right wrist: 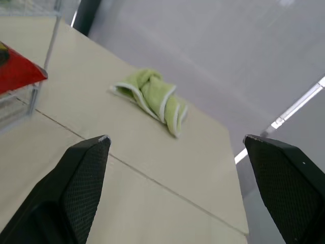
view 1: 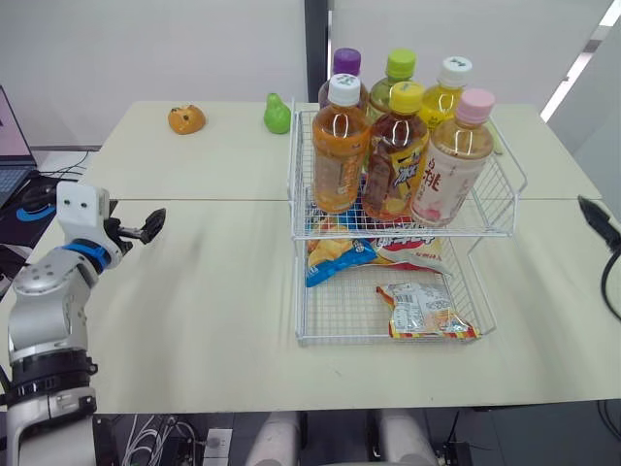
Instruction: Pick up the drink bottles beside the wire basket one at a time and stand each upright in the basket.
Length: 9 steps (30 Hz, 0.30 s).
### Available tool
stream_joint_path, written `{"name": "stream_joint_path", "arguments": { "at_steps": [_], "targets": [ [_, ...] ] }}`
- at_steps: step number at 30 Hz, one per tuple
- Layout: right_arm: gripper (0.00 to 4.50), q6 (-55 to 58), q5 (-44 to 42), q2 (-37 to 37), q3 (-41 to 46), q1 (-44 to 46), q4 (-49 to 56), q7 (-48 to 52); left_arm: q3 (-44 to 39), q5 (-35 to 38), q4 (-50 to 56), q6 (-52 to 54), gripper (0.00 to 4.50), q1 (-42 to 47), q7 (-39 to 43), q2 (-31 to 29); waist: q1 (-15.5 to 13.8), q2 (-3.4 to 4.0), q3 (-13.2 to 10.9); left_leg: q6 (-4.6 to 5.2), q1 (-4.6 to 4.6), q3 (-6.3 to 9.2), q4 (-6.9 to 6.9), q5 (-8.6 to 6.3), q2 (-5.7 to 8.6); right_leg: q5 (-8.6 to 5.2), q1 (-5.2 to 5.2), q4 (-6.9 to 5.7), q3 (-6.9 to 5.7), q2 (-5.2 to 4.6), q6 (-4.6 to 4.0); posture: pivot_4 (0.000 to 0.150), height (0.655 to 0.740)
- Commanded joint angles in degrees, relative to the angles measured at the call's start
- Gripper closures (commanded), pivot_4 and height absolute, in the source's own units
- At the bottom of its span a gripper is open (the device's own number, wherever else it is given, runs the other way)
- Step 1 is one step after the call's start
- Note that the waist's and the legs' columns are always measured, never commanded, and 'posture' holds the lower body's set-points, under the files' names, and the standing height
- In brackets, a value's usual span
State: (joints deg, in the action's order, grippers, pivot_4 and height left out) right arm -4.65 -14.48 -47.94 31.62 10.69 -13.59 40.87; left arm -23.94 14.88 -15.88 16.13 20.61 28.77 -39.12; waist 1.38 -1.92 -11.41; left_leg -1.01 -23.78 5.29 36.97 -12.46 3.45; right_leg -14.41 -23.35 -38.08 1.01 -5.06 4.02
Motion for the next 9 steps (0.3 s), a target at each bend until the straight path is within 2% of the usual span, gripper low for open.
{"name": "stream_joint_path", "arguments": {
  "at_steps": [1, 9],
  "targets": [
    [0.00, -3.89, 0.14, 0.54, 0.65, -0.02, -3.19, -1.36, -0.93, -0.52, 1.85, -3.93, 0.03, -2.89, -0.50, 0.10, 0.10, 0.03, 0.02, 0.00, 0.01, -0.01, 0.00, 0.00, -0.01, 0.01, 0.00, -0.01, 0.00, 0.00, -0.01, 0.150, 0.7400],
    [0.00, -4.27, -0.48, 1.04, -2.44, -0.50, -4.50, -0.23, -1.19, 1.15, 1.32, -3.99, 0.03, -5.84, 0.08, 0.03, 0.13, 0.09, 0.06, 0.00, 0.10, 0.00, -0.02, 0.00, -0.03, 0.02, 0.09, 0.00, -0.03, 0.02, -0.03, 0.150, 0.7400]
  ]
}}
